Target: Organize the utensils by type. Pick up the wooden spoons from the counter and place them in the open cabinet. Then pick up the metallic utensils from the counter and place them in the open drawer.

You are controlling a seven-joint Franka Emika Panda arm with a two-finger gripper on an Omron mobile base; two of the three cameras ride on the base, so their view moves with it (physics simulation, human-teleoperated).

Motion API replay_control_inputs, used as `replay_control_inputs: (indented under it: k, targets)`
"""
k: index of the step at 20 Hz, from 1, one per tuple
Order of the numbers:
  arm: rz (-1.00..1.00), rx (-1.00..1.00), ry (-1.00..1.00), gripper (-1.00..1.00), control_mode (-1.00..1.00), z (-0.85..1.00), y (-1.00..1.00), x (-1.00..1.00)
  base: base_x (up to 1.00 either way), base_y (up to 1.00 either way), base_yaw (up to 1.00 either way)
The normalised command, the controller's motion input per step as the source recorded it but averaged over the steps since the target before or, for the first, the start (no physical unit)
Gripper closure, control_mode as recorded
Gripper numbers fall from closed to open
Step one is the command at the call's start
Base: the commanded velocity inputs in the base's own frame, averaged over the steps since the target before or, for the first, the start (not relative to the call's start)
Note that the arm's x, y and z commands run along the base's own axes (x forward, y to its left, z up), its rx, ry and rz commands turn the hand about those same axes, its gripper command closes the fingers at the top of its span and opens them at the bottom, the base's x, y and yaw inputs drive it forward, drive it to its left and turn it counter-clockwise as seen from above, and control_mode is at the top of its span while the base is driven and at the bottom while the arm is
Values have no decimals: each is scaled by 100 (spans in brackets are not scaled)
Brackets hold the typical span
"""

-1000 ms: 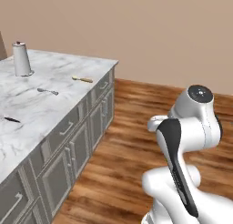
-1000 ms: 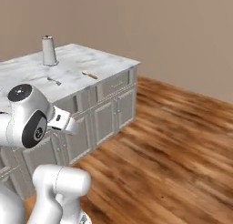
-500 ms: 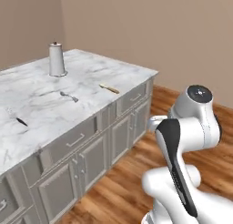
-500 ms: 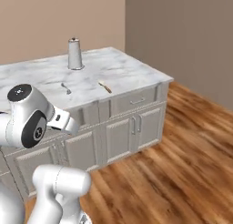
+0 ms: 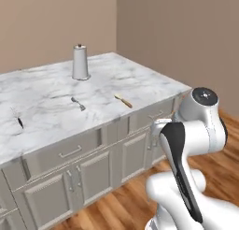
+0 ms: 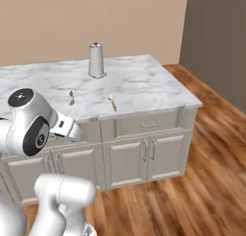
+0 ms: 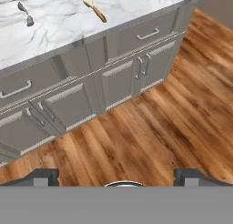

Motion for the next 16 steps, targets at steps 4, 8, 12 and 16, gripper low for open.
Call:
replay_control_inputs:
  k: [4, 8, 12, 16]
  targets:
    - [0, 0, 0, -100, 100, 0, 0, 0, 68, -50, 43]
    - [0, 0, 0, -100, 100, 0, 0, 0, 73, -32, 33]
    - [0, 0, 0, -100, 100, 0, 0, 0, 77, -20, 27]
    - [0, 0, 0, -100, 100, 0, 0, 0, 63, -28, 31]
